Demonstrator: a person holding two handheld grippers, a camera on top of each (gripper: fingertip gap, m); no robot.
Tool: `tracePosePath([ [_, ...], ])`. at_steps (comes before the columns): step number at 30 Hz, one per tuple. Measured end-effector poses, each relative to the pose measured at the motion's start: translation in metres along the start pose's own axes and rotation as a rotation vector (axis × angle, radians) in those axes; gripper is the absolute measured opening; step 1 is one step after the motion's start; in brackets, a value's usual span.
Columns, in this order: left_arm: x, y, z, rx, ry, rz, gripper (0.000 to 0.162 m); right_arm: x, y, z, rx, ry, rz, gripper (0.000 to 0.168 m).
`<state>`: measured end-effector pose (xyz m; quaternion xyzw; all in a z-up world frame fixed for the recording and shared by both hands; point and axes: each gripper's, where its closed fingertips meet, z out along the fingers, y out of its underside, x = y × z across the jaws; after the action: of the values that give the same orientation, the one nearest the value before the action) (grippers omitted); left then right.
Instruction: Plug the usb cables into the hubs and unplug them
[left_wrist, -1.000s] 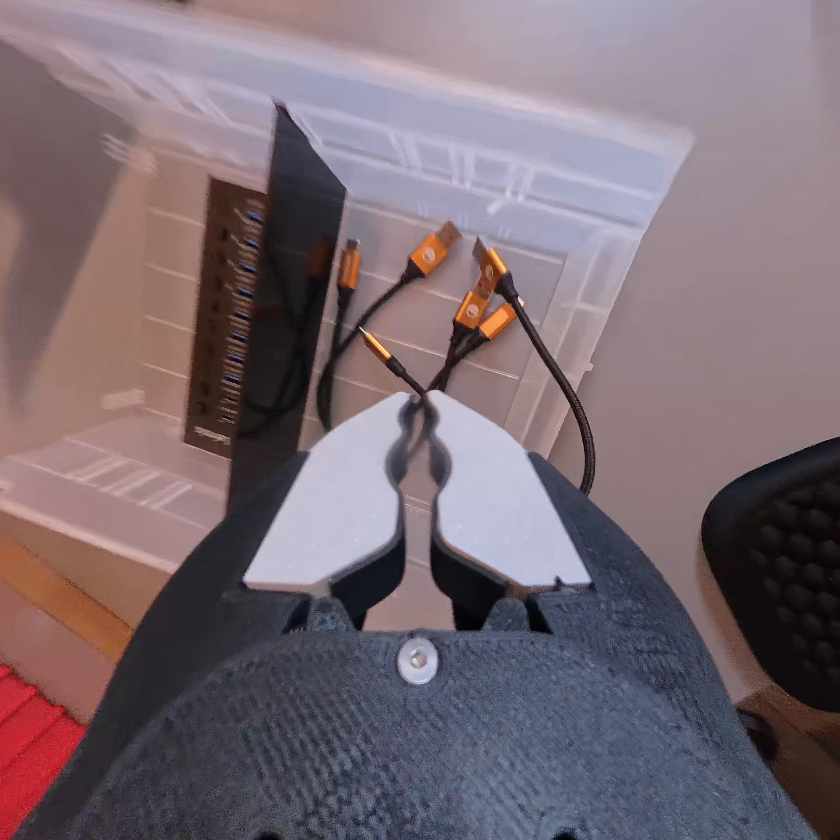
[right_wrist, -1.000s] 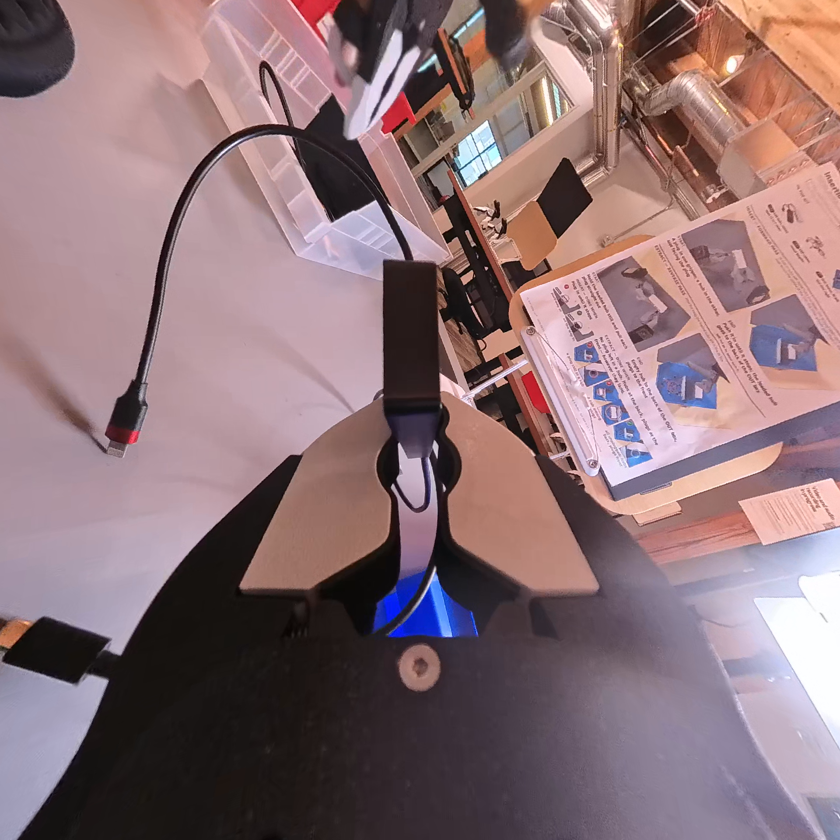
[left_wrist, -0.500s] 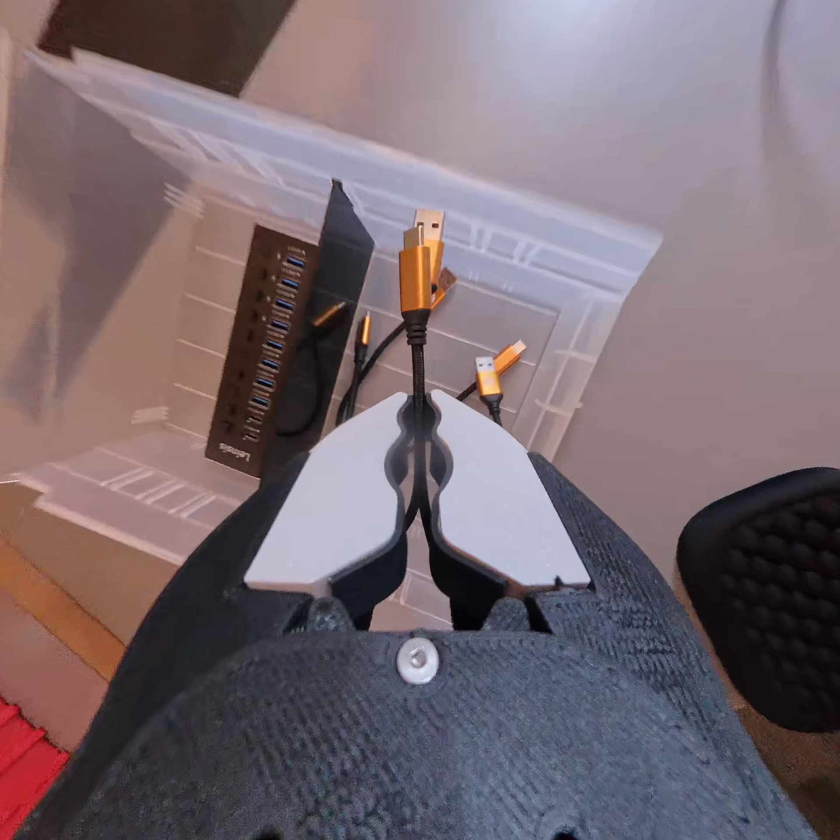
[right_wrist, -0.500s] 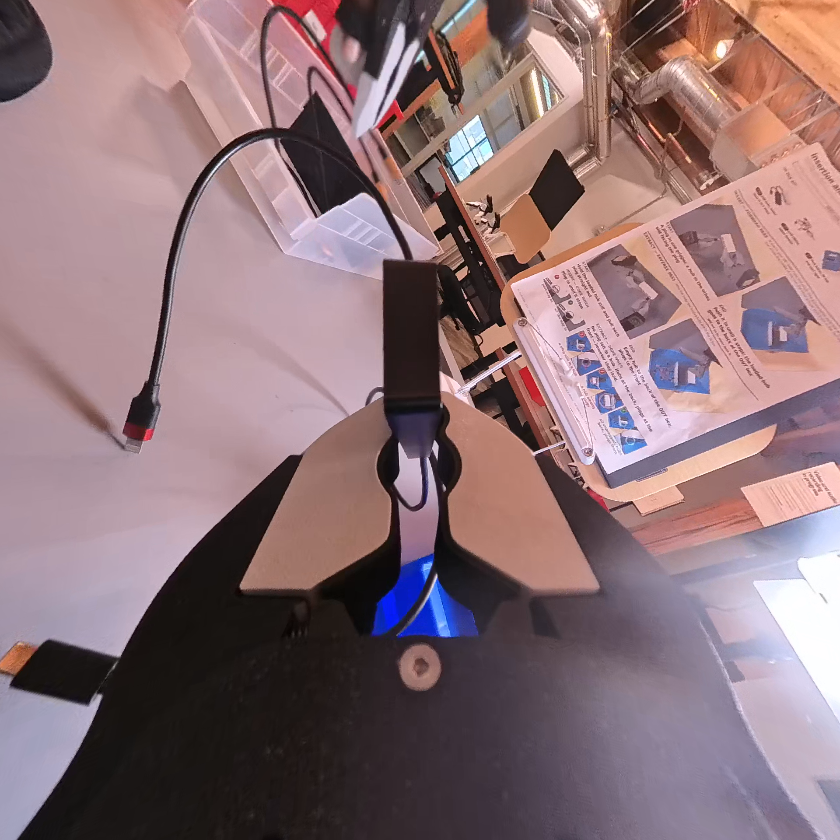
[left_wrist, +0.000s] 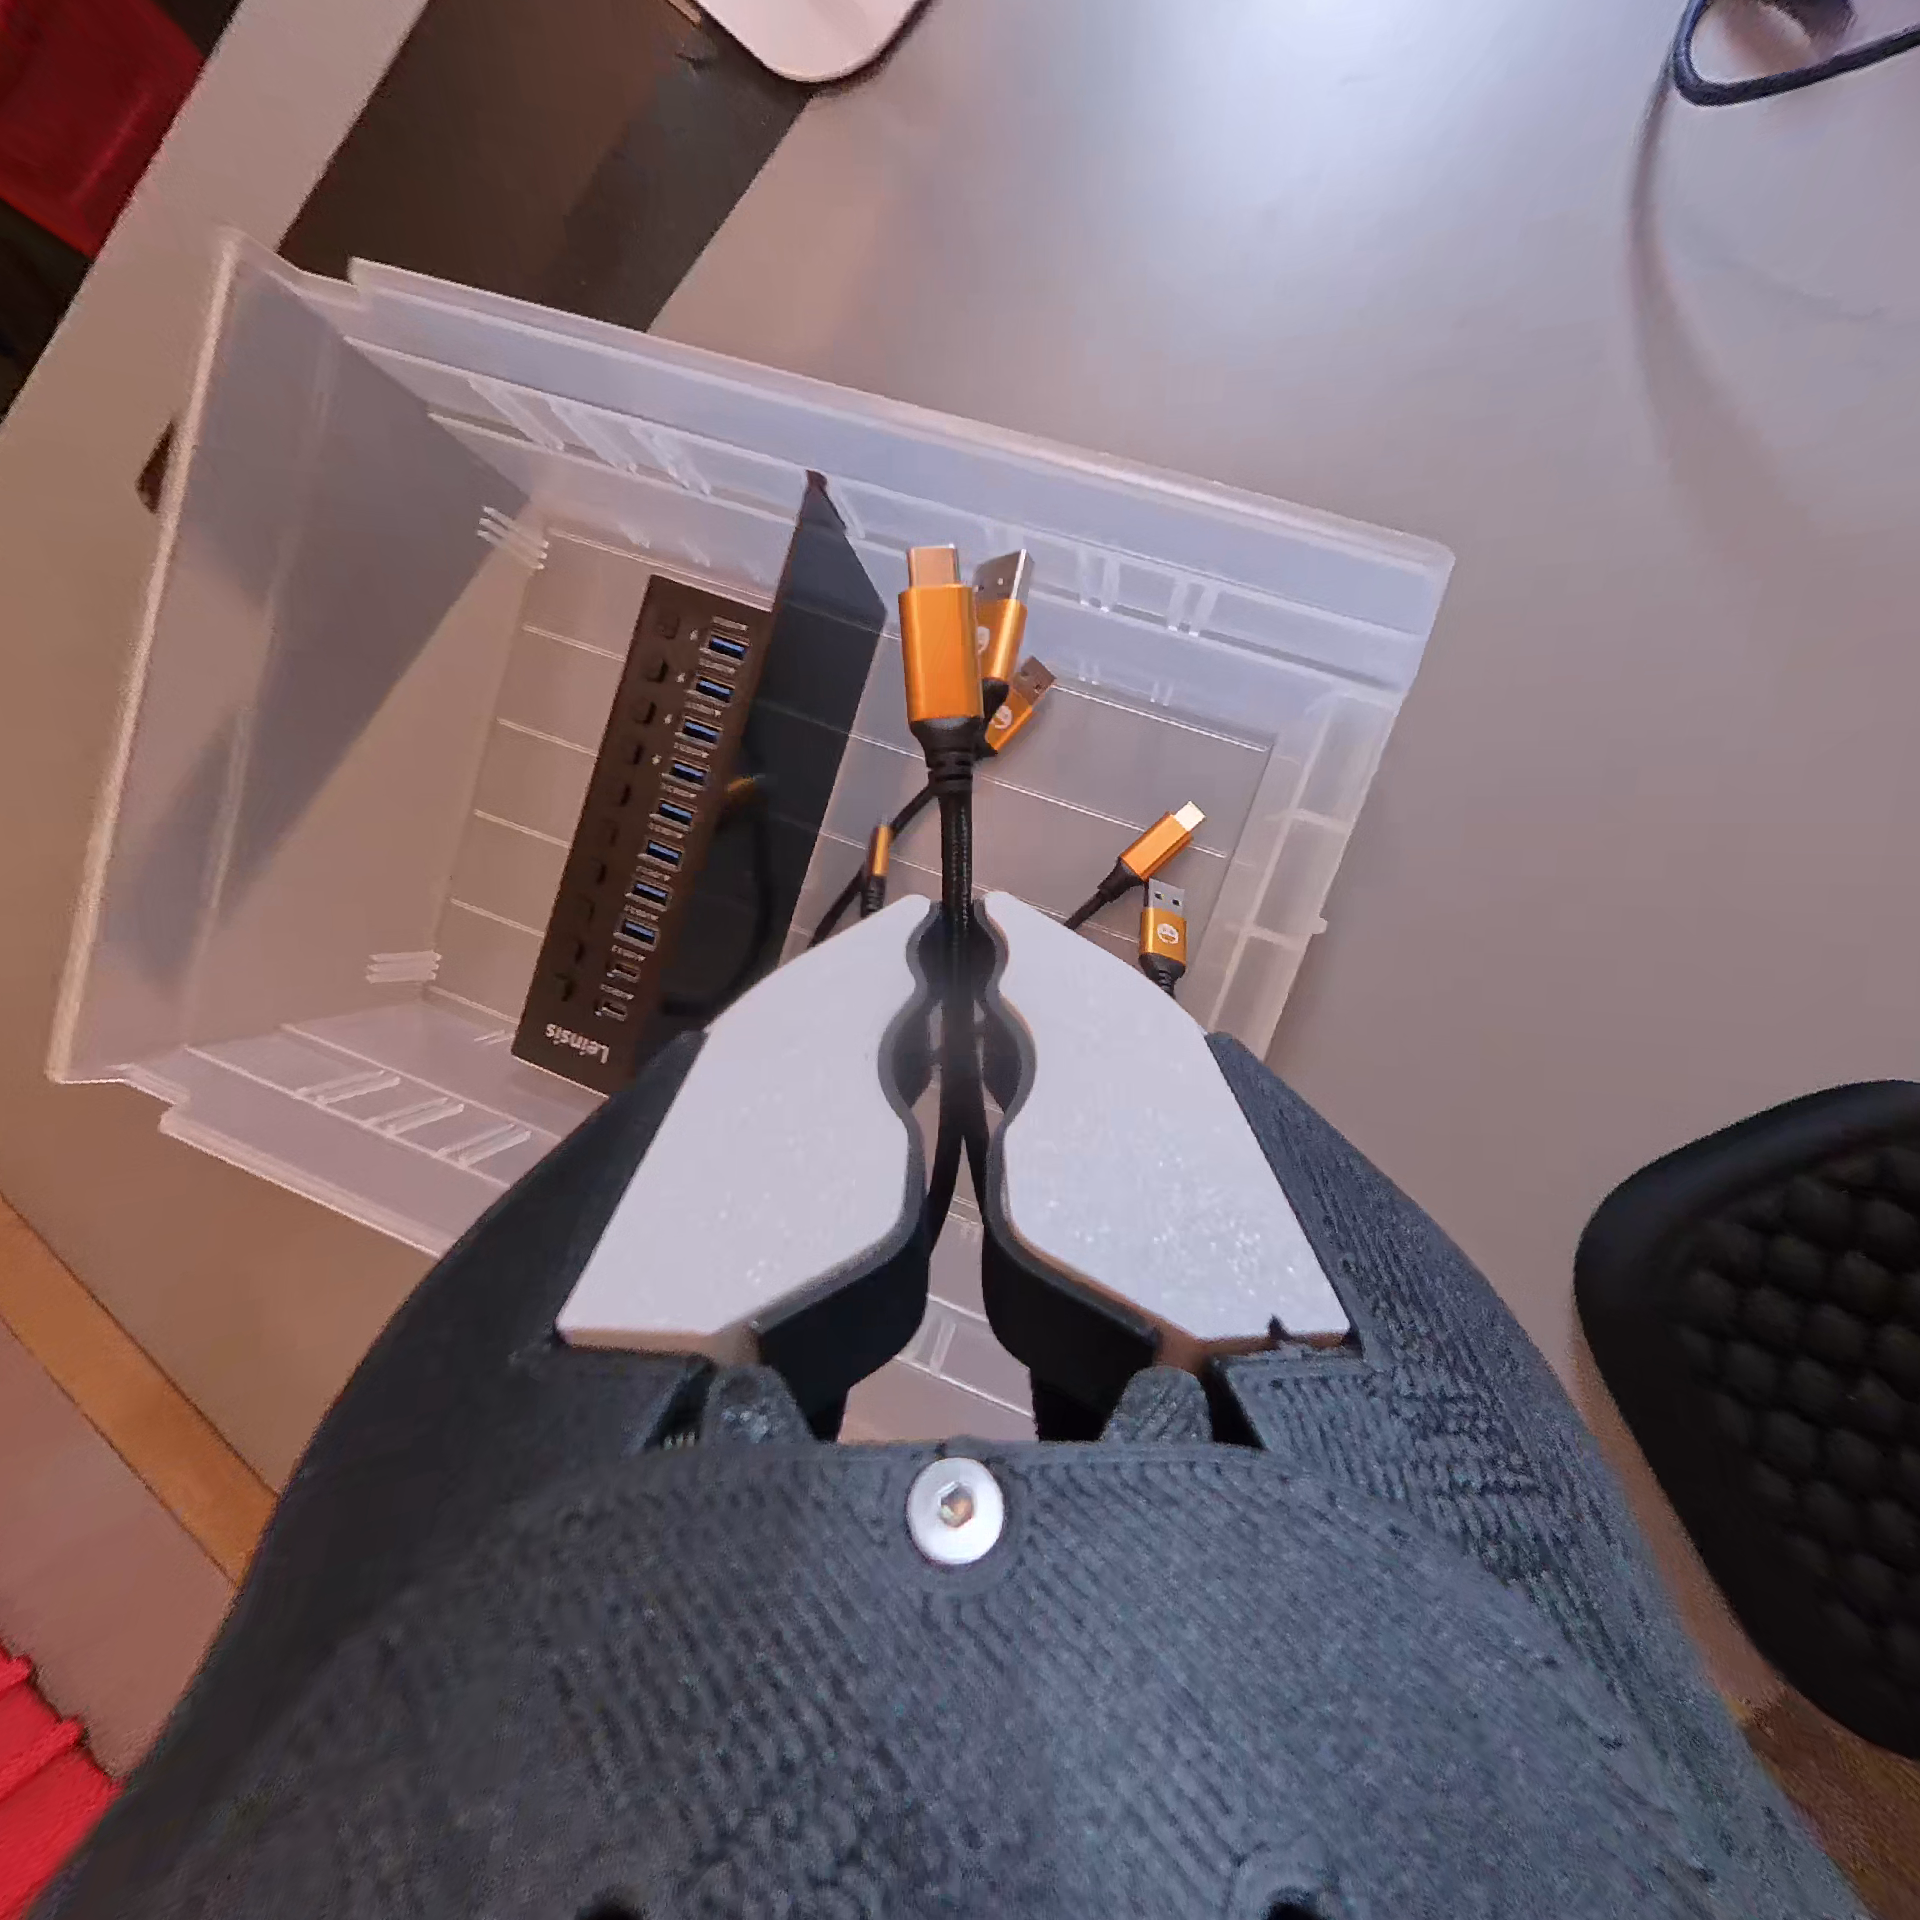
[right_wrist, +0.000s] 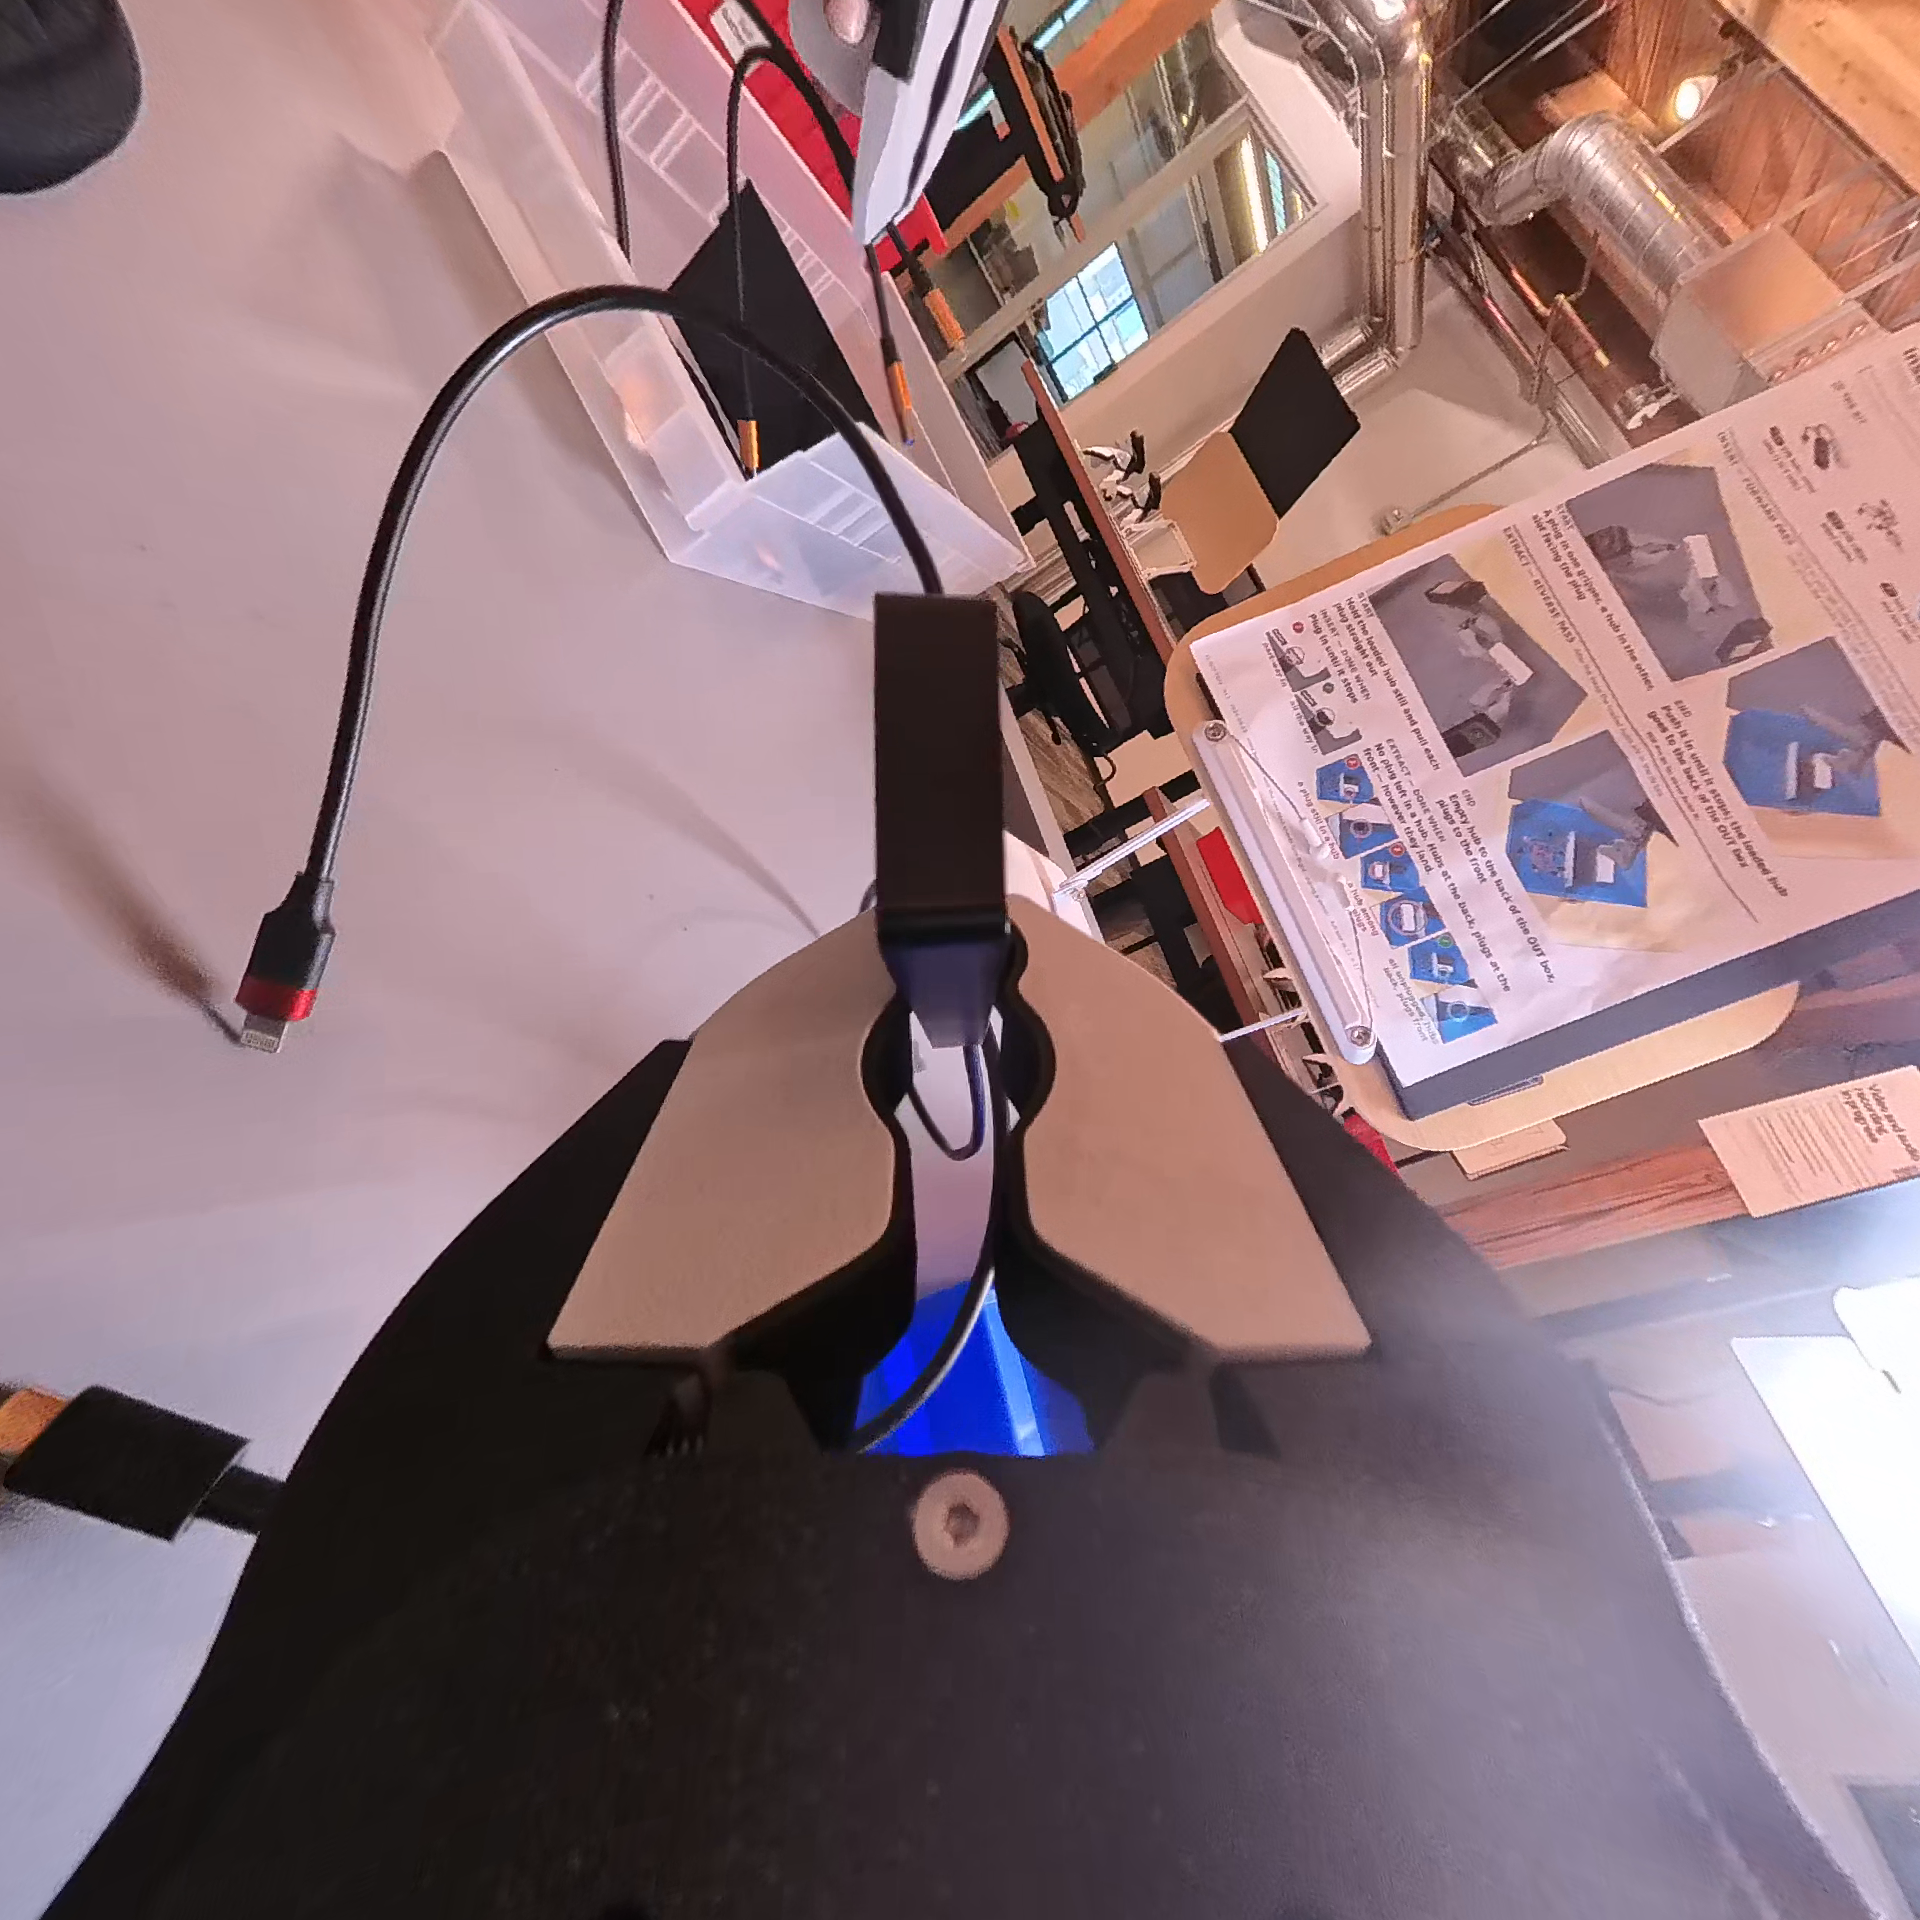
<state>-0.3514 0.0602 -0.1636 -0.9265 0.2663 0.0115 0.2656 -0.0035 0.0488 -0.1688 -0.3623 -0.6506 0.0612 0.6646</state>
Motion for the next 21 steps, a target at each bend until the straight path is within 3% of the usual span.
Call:
tracePosePath([
  [15,-0.015,-0.013,-0.018,0.133,-0.111,0.079,0.007,-0.001,0.0,0.0,-0.003,-0.003,-0.003,0.012],
  [21,-0.013,-0.013,-0.018,0.156,-0.074,0.039,0.004,-0.002,0.0,0.0,-0.004,-0.006,-0.004,0.012],
])
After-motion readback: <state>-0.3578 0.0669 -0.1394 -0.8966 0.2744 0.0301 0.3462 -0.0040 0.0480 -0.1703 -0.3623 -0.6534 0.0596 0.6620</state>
